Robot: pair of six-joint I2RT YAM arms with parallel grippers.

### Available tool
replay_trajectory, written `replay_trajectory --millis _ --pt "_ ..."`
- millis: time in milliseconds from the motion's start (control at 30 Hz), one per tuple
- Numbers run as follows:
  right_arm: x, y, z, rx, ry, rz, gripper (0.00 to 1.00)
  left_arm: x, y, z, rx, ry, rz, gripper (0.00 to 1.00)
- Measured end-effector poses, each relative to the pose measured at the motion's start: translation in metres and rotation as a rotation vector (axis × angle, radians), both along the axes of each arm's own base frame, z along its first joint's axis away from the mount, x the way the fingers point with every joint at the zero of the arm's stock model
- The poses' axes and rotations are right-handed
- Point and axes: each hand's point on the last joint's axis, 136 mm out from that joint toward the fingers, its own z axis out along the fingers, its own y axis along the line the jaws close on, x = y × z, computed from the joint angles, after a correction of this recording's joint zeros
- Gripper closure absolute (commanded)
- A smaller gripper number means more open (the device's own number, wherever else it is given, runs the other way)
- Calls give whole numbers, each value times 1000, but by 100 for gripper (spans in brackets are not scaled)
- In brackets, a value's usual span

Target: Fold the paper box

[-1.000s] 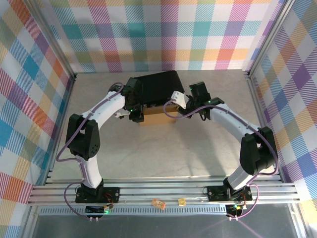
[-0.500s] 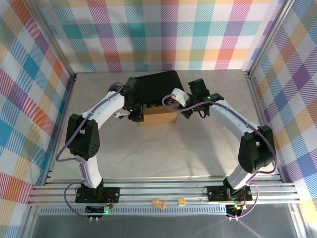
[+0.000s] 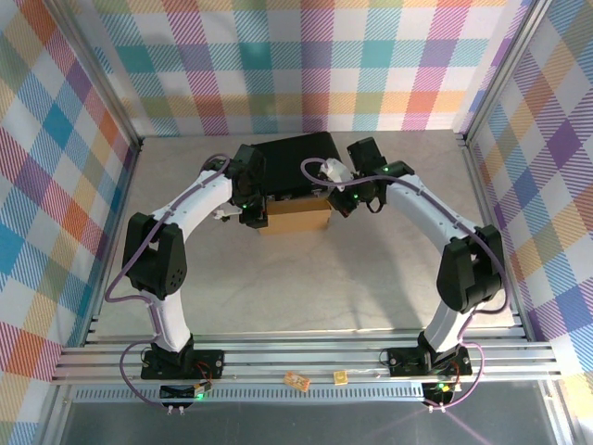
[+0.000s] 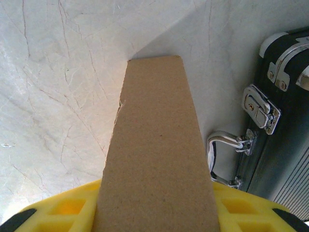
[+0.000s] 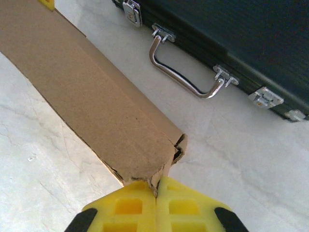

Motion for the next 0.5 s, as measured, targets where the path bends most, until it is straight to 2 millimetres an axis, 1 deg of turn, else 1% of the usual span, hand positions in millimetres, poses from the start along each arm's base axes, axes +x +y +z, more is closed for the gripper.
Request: replay_trajectory --millis 500 --pt "1 2 5 34 152 -143 100 0 0 0 -2 0 -3 62"
